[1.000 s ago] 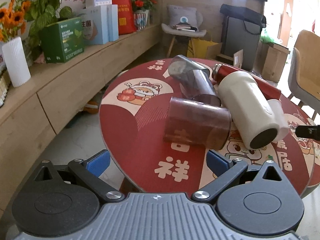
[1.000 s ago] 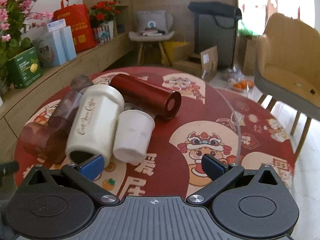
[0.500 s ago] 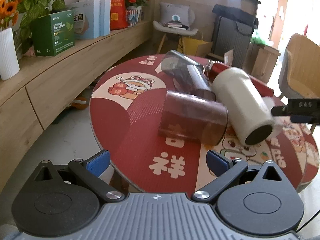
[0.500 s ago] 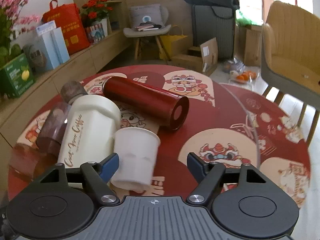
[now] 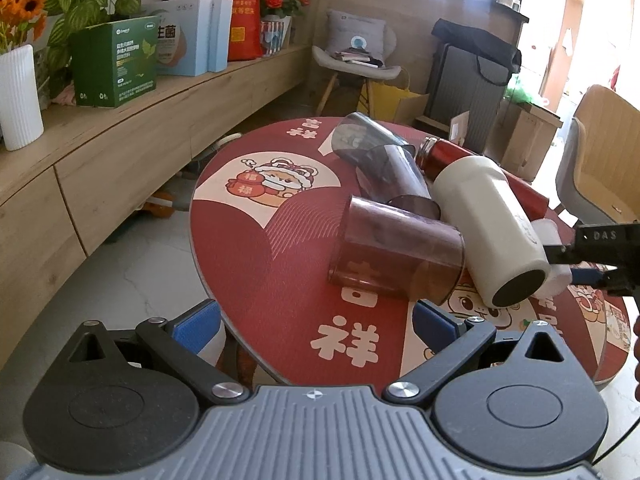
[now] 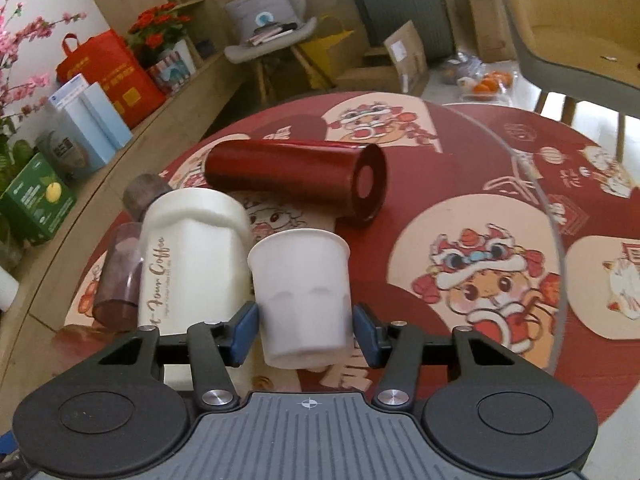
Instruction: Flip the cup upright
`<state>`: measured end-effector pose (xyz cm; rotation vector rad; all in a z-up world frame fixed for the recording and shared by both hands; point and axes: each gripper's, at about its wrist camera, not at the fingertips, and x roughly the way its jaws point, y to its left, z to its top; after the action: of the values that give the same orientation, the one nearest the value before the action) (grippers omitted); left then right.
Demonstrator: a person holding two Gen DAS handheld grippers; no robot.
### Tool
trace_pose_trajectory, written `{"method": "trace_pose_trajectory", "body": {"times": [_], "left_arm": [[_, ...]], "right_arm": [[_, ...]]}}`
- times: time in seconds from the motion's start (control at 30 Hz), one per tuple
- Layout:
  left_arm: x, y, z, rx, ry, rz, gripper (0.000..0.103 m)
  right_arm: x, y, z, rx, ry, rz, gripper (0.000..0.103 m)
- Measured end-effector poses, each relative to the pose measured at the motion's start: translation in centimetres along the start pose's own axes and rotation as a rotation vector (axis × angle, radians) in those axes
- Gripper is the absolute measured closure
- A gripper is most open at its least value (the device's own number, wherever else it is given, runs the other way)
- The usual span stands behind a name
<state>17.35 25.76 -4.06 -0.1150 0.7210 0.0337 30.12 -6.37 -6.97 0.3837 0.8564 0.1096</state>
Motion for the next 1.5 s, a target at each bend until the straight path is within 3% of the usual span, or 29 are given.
{"method": "trace_pose_trajectory", "body": {"times": [0.33, 0.57, 0.87, 1.17, 1.37, 1.5], "left_arm": [[0.3, 0.6, -0.1, -0.021, 0.005, 0.0, 0.0], [0.5, 1.5, -0.1, -0.045, 0.013, 0.01, 0.0], [0.8, 2.0, 0.0, -0.073, 0.02, 0.004, 0.0], [0.9, 2.1, -0.4, -0.085, 0.02, 0.008, 0.0], [0.2, 0.7, -0.6, -0.076, 0.048, -0.023, 0.0], [-0.9, -1.2, -0.4, -0.042, 0.052, -0.035, 0.0]], "right_arm": [[-5.1, 0.5, -5.1, -0.022, 0.021, -0.043, 0.055], [-7.3, 3.4, -9.3, -0.029, 0.061, 0.044, 0.055], [-5.6, 8.9, -10.0, -0.082, 0.078, 0.122, 0.055], [-6.5, 7.6, -10.0, -0.085, 0.088, 0.134, 0.049], [-9.5, 5.5, -10.4, -0.108, -0.009, 0.115, 0.047], [-10.8, 2.9, -10.8, -0.173, -0.109, -0.031, 0.046]]}}
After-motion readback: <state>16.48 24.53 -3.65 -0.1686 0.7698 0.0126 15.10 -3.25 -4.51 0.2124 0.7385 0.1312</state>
